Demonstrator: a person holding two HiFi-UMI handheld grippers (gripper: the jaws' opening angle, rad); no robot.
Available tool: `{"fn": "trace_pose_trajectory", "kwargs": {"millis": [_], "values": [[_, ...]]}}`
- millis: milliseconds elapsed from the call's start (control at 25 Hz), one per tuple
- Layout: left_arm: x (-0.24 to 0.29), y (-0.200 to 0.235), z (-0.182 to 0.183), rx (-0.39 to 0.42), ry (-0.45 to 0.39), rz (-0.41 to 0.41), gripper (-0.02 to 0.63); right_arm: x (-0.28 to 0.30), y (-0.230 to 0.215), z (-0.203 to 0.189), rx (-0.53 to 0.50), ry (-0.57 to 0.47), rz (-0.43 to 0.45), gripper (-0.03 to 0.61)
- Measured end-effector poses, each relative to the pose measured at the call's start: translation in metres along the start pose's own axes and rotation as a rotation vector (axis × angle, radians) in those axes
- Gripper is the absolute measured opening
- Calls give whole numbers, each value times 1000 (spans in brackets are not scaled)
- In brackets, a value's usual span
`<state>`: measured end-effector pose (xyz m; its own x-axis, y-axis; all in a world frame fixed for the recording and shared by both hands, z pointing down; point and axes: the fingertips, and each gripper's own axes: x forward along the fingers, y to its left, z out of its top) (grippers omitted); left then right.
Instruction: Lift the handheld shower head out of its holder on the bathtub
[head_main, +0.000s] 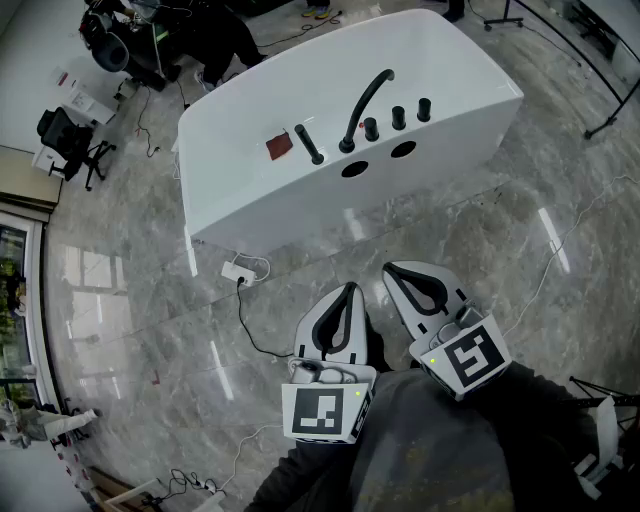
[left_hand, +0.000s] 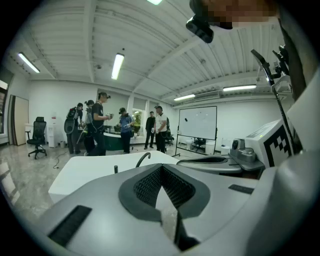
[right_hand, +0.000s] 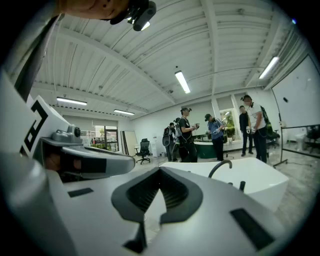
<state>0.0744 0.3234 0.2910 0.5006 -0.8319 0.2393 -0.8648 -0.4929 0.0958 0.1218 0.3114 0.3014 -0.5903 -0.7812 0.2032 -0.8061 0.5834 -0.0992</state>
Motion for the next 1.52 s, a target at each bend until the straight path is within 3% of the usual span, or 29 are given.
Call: {"fn": "trace_pose_trajectory", "kwargs": {"millis": [280,720,1520], "values": [[6,33,20,15,-16,4,3,33,12,19,-1,-52,29,3],[27,67,23,-5,-10,1,3,72,5,20,20,-21,39,3],[57,177,39,-34,-40,-104,3,179,21,39,-27,18,-52,3]]}}
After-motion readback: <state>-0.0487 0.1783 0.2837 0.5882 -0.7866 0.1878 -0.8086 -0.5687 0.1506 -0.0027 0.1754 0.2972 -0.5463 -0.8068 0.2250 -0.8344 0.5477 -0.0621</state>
